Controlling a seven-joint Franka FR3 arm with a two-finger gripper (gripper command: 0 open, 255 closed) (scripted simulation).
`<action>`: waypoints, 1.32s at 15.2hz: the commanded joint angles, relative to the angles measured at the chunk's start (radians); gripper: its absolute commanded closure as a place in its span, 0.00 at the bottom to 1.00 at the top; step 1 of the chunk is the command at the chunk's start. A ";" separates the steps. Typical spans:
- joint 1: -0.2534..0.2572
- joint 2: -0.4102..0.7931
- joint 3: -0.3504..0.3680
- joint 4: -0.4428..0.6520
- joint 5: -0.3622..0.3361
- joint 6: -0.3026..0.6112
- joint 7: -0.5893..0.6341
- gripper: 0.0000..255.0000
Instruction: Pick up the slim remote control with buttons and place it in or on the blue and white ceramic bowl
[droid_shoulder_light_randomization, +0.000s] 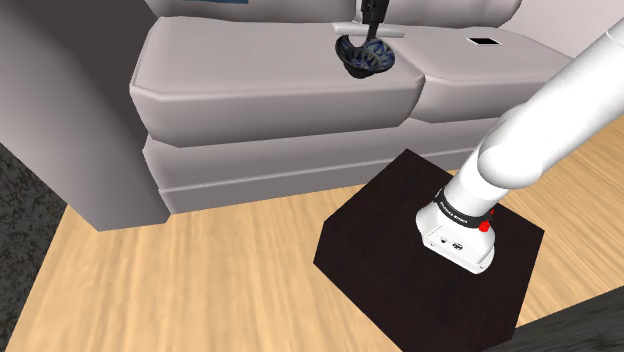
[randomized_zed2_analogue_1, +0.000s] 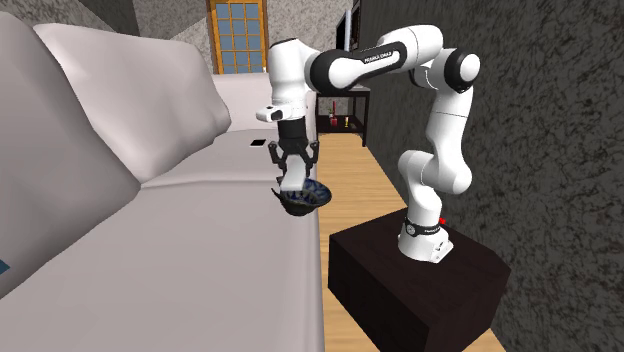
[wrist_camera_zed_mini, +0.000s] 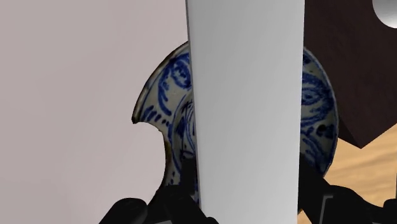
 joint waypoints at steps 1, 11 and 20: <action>-0.001 -0.002 -0.001 -0.029 -0.001 0.028 0.000 1.00; -0.001 0.003 -0.003 -0.078 -0.001 0.081 -0.001 1.00; 0.000 0.004 -0.001 -0.010 0.000 0.014 -0.002 0.00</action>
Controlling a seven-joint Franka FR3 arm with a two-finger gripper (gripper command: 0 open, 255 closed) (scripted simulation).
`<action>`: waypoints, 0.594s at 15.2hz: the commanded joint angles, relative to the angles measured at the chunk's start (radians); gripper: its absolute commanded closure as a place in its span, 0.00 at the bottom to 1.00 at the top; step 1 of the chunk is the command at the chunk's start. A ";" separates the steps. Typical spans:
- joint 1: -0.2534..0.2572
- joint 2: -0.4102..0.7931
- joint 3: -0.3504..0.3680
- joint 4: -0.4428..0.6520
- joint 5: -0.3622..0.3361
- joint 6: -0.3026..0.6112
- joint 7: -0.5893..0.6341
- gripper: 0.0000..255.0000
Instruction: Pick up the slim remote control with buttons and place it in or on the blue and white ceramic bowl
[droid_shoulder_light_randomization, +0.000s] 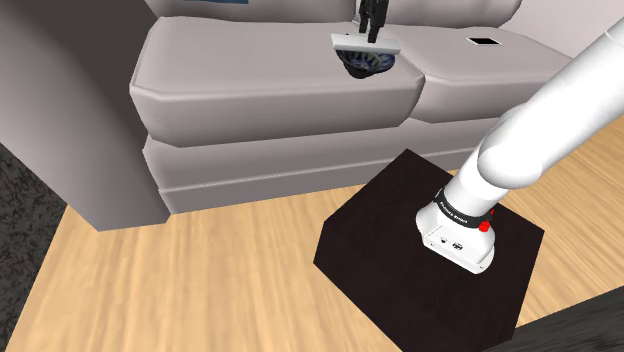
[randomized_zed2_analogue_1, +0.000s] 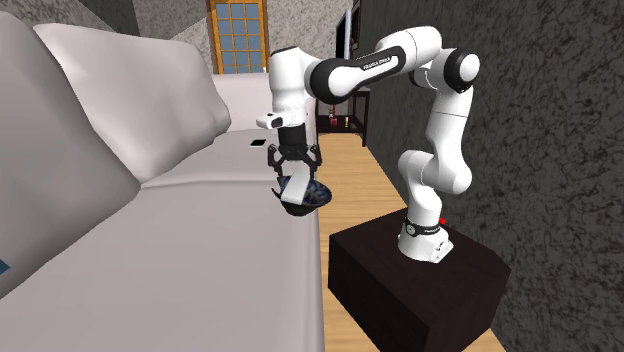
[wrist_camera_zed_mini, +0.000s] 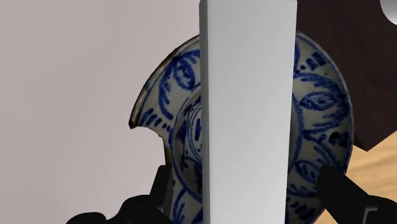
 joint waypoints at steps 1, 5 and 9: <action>0.001 0.004 0.001 0.068 0.002 -0.065 -0.002 0.00; 0.001 0.007 0.001 0.097 0.003 -0.091 -0.003 0.00; 0.001 0.007 0.001 0.097 0.003 -0.091 -0.003 0.00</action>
